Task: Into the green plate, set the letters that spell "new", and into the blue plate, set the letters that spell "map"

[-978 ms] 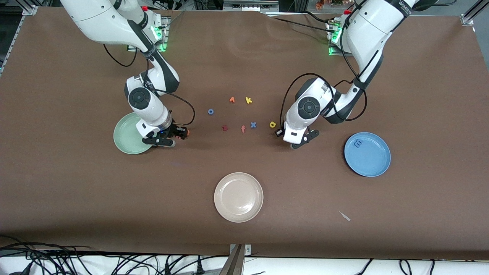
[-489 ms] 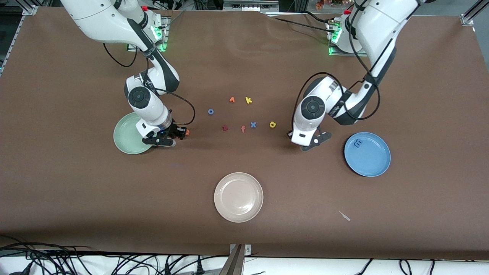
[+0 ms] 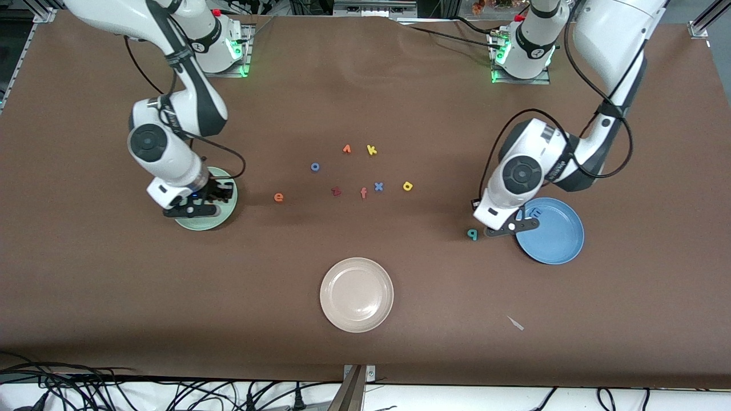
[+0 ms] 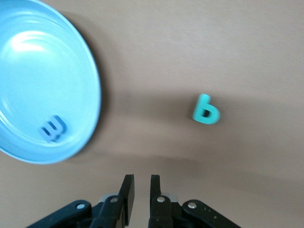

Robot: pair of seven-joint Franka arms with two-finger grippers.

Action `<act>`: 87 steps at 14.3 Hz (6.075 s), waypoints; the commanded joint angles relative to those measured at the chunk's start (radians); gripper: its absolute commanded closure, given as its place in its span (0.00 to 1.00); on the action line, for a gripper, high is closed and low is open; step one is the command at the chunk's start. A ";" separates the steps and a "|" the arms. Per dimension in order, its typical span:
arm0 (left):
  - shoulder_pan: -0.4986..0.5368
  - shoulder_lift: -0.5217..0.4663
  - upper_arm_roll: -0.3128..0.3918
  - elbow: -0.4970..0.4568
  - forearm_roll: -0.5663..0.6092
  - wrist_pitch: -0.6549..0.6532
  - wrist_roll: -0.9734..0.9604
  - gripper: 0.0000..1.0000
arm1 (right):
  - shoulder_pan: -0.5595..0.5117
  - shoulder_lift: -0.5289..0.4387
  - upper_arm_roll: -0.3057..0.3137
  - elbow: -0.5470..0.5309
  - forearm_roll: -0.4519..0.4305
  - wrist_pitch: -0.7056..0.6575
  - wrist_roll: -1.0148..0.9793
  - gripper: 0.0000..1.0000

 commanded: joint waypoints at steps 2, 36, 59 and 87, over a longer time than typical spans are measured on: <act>-0.001 -0.006 -0.015 0.014 0.006 -0.023 0.039 0.44 | -0.007 -0.009 0.007 -0.062 0.005 0.057 -0.003 0.14; -0.023 0.174 -0.015 0.201 0.085 0.049 0.306 0.84 | 0.192 0.159 0.063 -0.030 -0.033 0.303 0.520 0.79; 0.358 0.023 -0.270 0.164 -0.033 -0.304 0.687 0.00 | -0.064 -0.269 0.004 0.333 0.048 -0.657 -0.044 0.00; -0.131 0.267 -0.257 0.088 0.144 0.137 -0.708 0.04 | -0.052 -0.208 -0.135 0.700 0.108 -0.876 -0.175 0.00</act>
